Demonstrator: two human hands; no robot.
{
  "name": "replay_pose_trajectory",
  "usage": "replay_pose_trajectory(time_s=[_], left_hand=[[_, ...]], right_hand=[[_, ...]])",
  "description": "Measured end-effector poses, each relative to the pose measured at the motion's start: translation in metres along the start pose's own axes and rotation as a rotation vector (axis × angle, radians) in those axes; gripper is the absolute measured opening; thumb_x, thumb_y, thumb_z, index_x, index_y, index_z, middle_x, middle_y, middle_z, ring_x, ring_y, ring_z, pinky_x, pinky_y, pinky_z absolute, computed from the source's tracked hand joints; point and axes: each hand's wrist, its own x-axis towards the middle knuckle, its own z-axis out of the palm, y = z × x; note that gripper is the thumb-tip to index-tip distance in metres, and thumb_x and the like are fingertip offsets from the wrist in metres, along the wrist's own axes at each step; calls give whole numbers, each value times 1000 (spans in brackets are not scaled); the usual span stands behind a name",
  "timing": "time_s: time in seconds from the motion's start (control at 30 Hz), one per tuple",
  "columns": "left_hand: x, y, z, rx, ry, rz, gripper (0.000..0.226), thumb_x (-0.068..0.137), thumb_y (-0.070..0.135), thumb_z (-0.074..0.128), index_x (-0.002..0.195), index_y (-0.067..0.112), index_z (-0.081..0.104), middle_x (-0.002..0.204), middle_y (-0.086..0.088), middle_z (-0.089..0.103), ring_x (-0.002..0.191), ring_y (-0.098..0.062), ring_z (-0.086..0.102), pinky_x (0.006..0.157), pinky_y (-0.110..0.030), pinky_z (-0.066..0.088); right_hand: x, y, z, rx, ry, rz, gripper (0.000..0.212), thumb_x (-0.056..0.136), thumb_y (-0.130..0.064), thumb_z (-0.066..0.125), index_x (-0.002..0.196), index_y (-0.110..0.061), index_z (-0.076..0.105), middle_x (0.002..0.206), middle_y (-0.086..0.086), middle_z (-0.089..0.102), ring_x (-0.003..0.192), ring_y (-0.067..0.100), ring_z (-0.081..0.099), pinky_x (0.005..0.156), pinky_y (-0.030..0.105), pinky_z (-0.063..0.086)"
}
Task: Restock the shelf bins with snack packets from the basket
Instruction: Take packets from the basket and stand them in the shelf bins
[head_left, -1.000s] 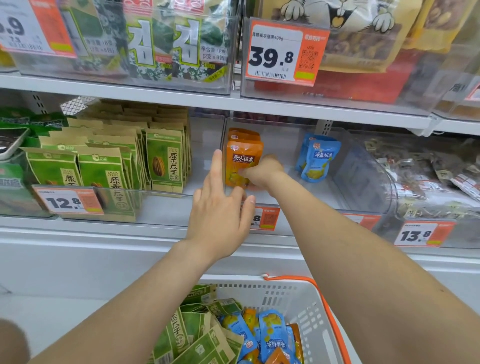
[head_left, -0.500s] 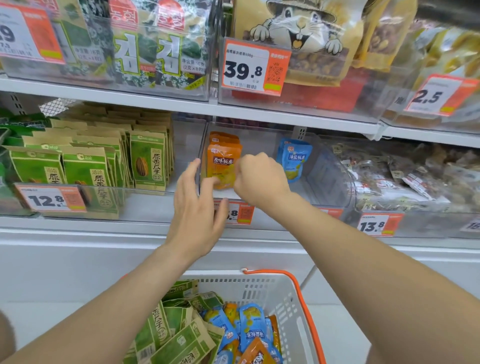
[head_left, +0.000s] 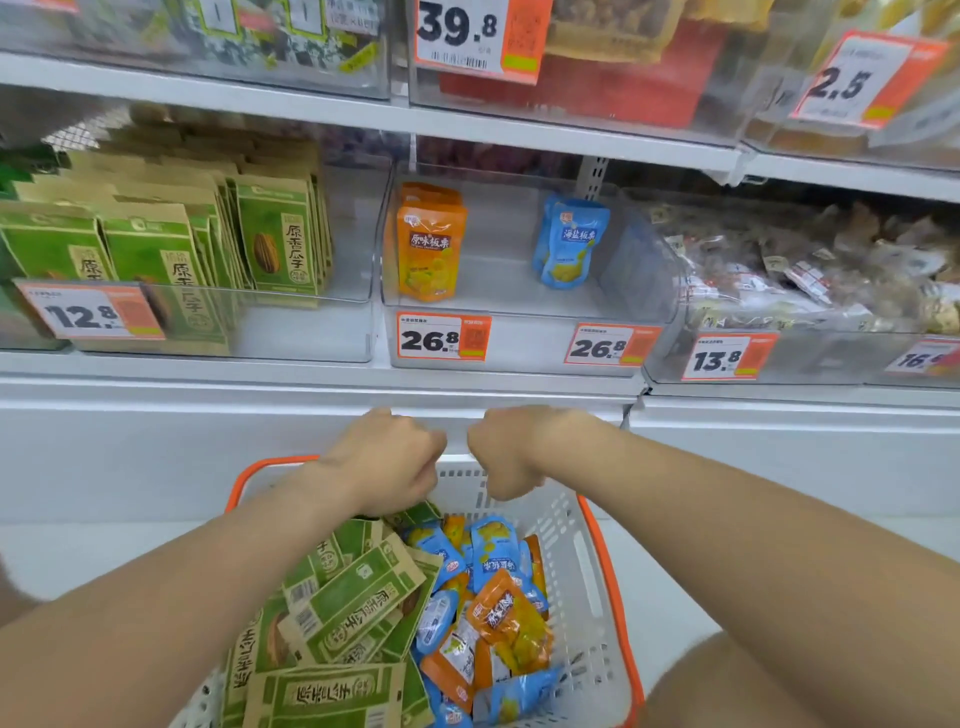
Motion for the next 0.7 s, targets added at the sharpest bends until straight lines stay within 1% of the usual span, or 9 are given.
replay_pose_trajectory(time_s=[0.07, 0.13, 0.2, 0.27, 0.33, 0.43, 0.53, 0.63, 0.7], left_hand=[[-3, 4, 8, -23, -201, -1, 21, 99, 30, 47, 108, 23, 65, 103, -4, 70, 89, -31, 65, 67, -35, 39], [-5, 5, 19, -18, -347, -11, 21, 98, 28, 46, 106, 22, 65, 102, -5, 67, 85, -29, 62, 68, -35, 48], [-6, 4, 27, -5, -507, -31, 22, 98, 28, 46, 105, 21, 65, 103, -4, 67, 87, -27, 63, 77, -40, 56], [-7, 0, 35, -18, -634, -52, 28, 100, 31, 45, 113, 20, 67, 110, -4, 68, 96, -25, 67, 87, -44, 59], [-7, -5, 39, -40, -679, -73, 33, 103, 34, 45, 124, 20, 67, 120, -3, 68, 104, -25, 68, 91, -42, 58], [-6, -8, 44, -71, -688, -77, 33, 105, 32, 45, 127, 19, 65, 122, -4, 67, 104, -24, 66, 86, -39, 56], [-4, -9, 47, -83, -688, -81, 30, 105, 28, 43, 124, 18, 64, 116, -3, 66, 99, -23, 65, 81, -37, 55], [-3, -12, 56, -82, -706, -83, 28, 103, 27, 44, 119, 18, 65, 111, -2, 67, 96, -23, 66, 82, -39, 57], [-1, -13, 59, -85, -713, -88, 29, 103, 27, 44, 120, 18, 66, 112, -2, 67, 97, -23, 67, 81, -38, 57]], right_hand=[[10, -7, 23, -80, -57, -12, 19, 94, -21, 60, 78, -14, 54, 83, 4, 59, 62, 19, 54, 53, 31, 46], [22, -14, 48, -136, -69, -42, 8, 97, -19, 59, 94, -12, 60, 93, 4, 58, 67, 18, 53, 56, 32, 47], [34, -23, 76, -192, -82, -70, 16, 98, -14, 58, 113, -11, 61, 98, 3, 55, 77, 20, 56, 60, 34, 46], [44, -34, 102, -280, -115, -83, 16, 99, -18, 61, 115, -12, 61, 101, 1, 58, 80, 21, 56, 60, 34, 46], [54, -43, 125, -318, -146, -85, 21, 100, -22, 63, 120, -15, 65, 106, 0, 63, 77, 19, 56, 64, 34, 50], [70, -50, 145, -149, -199, -64, 29, 100, -17, 60, 128, -12, 59, 108, 5, 61, 86, 23, 58, 72, 36, 52], [88, -52, 155, 134, -197, -21, 56, 98, -16, 60, 149, -10, 39, 120, 13, 63, 99, 32, 65, 69, 39, 53], [102, -52, 158, 342, -282, 13, 50, 101, -13, 55, 148, -2, 41, 119, 19, 64, 98, 35, 67, 67, 42, 53], [108, -51, 159, 483, -342, 30, 50, 101, -8, 50, 149, 2, 43, 138, 25, 58, 119, 41, 63, 83, 48, 58]])
